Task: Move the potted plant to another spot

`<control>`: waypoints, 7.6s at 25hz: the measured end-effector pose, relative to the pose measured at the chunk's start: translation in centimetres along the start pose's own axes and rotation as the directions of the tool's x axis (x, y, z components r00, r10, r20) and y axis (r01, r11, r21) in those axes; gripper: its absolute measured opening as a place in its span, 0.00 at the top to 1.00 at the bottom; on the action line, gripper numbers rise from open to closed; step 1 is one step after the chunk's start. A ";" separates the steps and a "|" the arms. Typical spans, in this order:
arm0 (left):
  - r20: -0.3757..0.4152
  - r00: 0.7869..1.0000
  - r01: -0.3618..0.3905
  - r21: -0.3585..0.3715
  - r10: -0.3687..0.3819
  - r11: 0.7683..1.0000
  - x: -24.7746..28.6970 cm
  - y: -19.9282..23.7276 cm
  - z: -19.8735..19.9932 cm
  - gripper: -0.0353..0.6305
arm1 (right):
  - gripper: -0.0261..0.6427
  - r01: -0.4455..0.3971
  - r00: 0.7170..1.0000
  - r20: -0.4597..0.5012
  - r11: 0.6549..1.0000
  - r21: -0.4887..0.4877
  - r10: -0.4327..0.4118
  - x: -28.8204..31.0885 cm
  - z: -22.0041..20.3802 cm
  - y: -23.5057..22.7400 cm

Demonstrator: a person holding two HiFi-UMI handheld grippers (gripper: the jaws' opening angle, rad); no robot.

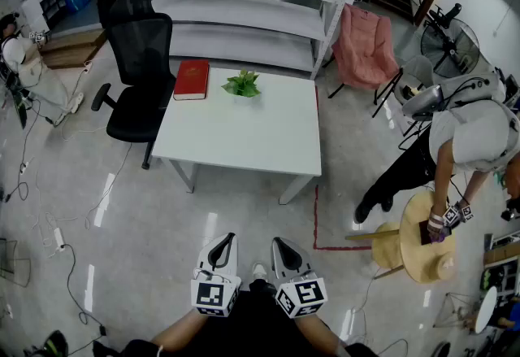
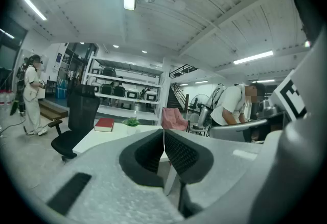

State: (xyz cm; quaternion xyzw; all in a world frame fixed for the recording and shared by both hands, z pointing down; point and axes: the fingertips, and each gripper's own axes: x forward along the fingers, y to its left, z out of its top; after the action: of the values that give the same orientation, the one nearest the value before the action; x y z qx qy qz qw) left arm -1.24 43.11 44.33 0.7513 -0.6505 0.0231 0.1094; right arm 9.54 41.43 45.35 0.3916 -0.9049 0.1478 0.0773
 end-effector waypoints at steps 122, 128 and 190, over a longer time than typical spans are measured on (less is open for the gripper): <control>-0.175 0.984 -0.028 -0.103 0.010 0.994 58.6 27.7 5.6 0.92 | 0.94 0.029 0.921 -0.390 0.998 0.060 -0.003 67.5 6.4 -33.6; -0.229 0.972 -0.072 -0.113 0.044 0.991 59.9 28.7 4.5 0.92 | 0.94 0.018 0.877 -0.480 0.994 0.109 0.037 70.3 3.0 -34.4; -0.126 0.962 0.235 -0.059 -0.241 0.970 44.2 20.8 4.8 0.92 | 0.93 0.376 0.874 -0.452 0.840 0.391 -0.181 49.5 -2.2 -31.8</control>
State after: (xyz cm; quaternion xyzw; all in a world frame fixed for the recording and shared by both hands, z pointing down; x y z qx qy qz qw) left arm -15.45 -3.49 50.26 0.8181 -0.5473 0.0453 0.1706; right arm -0.81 -12.47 66.65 0.4904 -0.7388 0.4242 0.1836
